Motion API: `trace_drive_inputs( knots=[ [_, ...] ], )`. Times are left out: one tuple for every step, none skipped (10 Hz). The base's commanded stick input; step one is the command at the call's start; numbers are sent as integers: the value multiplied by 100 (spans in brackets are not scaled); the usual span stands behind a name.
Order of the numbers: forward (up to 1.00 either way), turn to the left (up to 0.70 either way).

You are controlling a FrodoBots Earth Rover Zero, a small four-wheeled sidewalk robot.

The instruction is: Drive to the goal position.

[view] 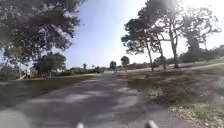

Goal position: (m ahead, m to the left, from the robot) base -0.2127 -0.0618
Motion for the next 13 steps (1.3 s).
trace_drive_inputs(
  knots=[
    [10,-1],
    [10,-1],
    [11,-1],
    [11,-1],
    [11,-1],
    [11,-1],
    [11,-1],
    [11,-1],
    [11,-1],
    [11,-1],
    [10,-1],
    [10,-1],
    [10,-1]
  ],
)
